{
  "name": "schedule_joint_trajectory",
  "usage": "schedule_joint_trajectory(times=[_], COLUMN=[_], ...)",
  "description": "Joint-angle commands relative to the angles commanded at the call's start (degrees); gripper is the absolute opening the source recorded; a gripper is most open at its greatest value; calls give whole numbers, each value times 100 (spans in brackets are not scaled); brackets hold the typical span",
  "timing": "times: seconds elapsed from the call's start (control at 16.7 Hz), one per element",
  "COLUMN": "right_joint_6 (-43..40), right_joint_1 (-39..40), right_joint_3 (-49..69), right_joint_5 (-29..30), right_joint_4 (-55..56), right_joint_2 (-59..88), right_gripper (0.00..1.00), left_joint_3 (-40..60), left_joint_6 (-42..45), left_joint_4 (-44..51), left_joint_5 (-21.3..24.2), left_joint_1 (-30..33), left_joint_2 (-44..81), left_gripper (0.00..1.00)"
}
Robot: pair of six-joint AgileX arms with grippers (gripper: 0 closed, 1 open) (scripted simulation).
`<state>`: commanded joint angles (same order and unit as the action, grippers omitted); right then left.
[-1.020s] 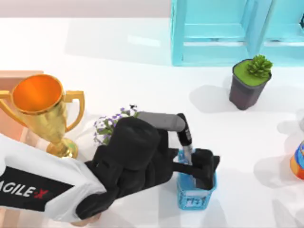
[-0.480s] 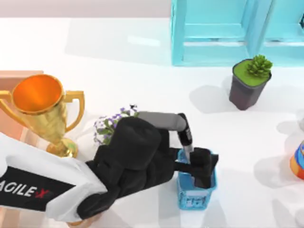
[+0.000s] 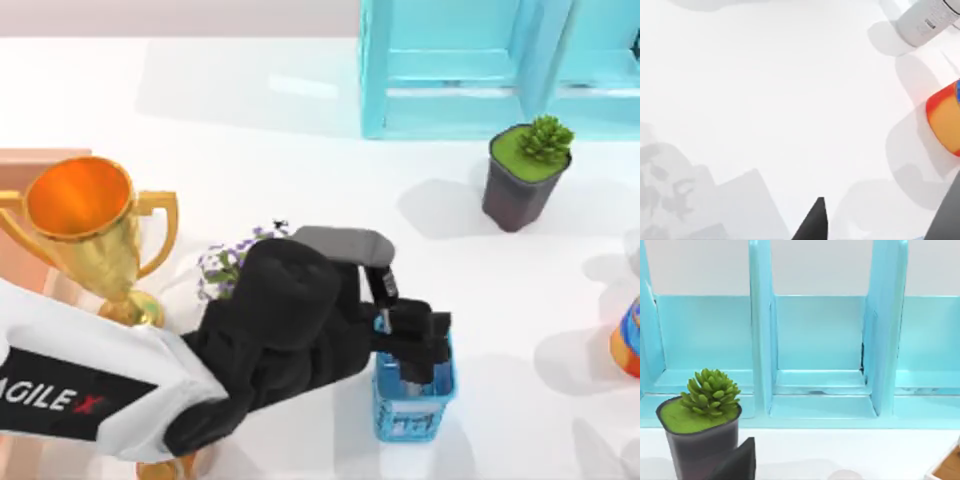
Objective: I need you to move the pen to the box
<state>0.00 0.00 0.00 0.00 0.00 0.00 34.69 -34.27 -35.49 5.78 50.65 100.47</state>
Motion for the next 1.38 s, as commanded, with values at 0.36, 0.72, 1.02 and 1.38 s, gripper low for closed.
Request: schedule_joint_trajectory(times=[0.36, 0.72, 1.02, 1.38], right_joint_6=[0, 0, 0, 0], right_joint_1=[0, 0, 0, 0], right_joint_3=[0, 0, 0, 0], right_joint_5=[0, 0, 0, 0], right_joint_4=[0, 0, 0, 0], right_joint_2=[0, 0, 0, 0], right_gripper=[100, 100, 100, 100], left_joint_3=[0, 201, 426, 703], left_joint_6=[0, 136, 727, 1345], left_joint_4=[0, 11, 887, 3120], left_joint_5=[0, 112, 922, 1946], left_joint_1=[0, -111, -453, -1415], left_joint_2=[0, -291, -1380, -2896], left_gripper=[0, 0, 0, 0])
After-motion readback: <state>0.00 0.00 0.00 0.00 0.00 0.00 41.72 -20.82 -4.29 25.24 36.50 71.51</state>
